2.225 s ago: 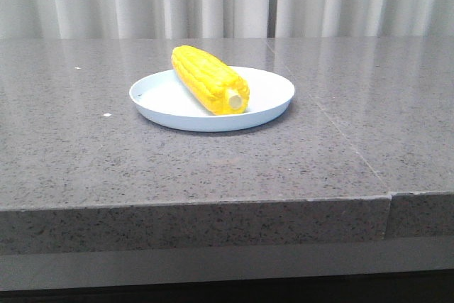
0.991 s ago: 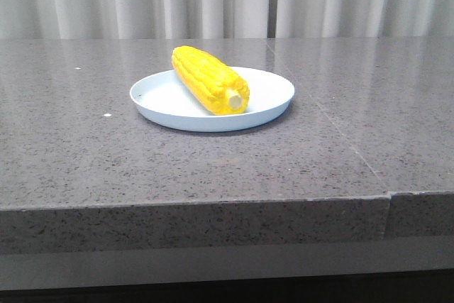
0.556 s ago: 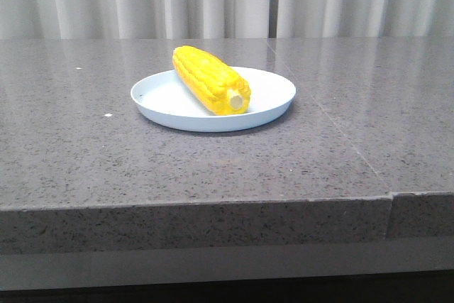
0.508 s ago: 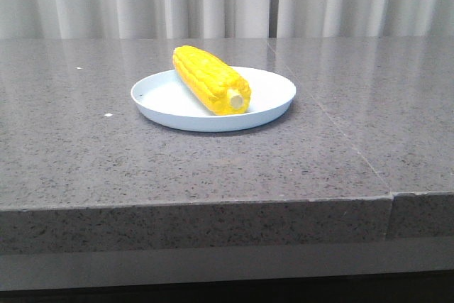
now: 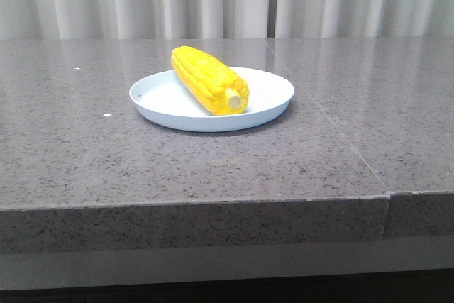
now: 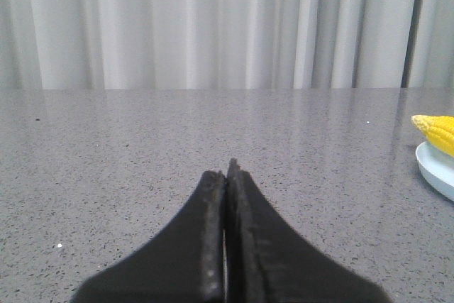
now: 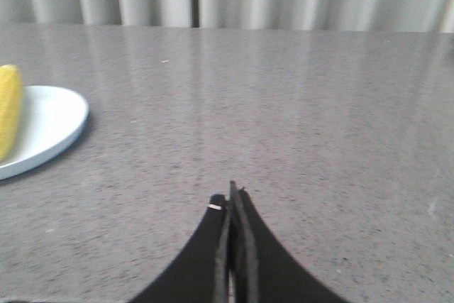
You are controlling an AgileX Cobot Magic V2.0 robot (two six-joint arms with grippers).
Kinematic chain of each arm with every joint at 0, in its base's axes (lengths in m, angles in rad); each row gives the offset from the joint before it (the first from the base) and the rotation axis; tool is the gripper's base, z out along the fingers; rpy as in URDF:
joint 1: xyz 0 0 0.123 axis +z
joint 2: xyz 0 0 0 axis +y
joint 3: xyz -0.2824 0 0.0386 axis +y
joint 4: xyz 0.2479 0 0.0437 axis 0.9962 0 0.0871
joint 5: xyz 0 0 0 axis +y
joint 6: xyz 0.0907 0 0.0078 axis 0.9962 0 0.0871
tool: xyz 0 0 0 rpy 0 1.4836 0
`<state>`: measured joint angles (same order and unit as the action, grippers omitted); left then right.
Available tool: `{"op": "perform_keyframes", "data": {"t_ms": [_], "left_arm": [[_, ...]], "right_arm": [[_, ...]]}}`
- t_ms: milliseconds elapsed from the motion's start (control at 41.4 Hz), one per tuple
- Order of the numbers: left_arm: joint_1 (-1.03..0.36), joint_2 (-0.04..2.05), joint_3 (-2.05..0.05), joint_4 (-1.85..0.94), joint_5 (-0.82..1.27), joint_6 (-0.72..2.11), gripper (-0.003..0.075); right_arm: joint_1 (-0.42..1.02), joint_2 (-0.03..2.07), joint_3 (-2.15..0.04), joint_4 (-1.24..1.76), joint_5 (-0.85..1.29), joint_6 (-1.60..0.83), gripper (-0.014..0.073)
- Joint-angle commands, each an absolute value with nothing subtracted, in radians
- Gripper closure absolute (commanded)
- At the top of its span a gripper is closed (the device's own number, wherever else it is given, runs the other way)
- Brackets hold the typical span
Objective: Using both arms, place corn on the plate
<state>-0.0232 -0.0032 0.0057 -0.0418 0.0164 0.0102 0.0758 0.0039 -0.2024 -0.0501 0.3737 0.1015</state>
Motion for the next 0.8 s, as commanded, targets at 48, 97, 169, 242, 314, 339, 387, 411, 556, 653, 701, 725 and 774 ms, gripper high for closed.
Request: {"op": "perform_keyframes", "data": {"t_ms": [48,97,169,242,314,339,387,411,556,653,701,725,774], "left_arm": [[-0.023,-0.023,0.007,-0.051,-0.063,0.0,0.074],[-0.023,-0.023,0.007,-0.051,-0.063,0.0,0.074],[-0.023,-0.023,0.007,-0.051,-0.063,0.0,0.074],[-0.023,-0.023,0.007,-0.051,-0.063,0.0,0.074],[-0.023,-0.023,0.007,-0.051,-0.063,0.0,0.074],[-0.023,-0.023,0.007,-0.051,-0.063,0.0,0.074],[-0.023,-0.023,0.007,-0.051,-0.063,0.0,0.074],[-0.023,-0.023,0.007,-0.051,-0.063,0.0,0.074],[-0.023,-0.023,0.007,-0.051,-0.063,0.0,0.074],[-0.023,-0.023,0.007,-0.051,-0.063,0.0,0.074],[-0.023,-0.023,0.007,-0.051,-0.063,0.0,0.074],[-0.023,-0.023,0.007,-0.051,-0.063,0.0,0.074],[-0.023,-0.023,0.007,-0.051,-0.063,0.0,0.074]], "right_arm": [[0.021,-0.024,-0.105,-0.064,0.124,0.103,0.0713],[0.021,-0.023,-0.069,-0.064,0.07,0.103,0.0713],[0.023,-0.023,-0.014,-0.06,-0.025,0.103,0.0713],[0.023,-0.023,0.009,-0.045,-0.053,0.104,0.0713],[0.023,-0.023,0.01,-0.012,-0.058,0.104,0.0713],[0.023,-0.023,0.01,0.0,-0.055,0.104,0.0713],[0.023,-0.023,0.01,0.017,-0.055,0.104,0.0713],[0.023,-0.023,0.01,0.025,-0.055,0.104,0.0713],[0.023,-0.023,0.01,0.026,-0.056,0.104,0.0713],[0.023,-0.023,0.01,0.026,-0.056,0.104,0.0713],[0.023,-0.023,0.01,0.026,-0.056,0.104,0.0713],[0.023,-0.023,0.01,0.026,-0.056,0.104,0.0713],[0.023,-0.023,0.01,0.026,-0.056,0.104,0.0713]]}}
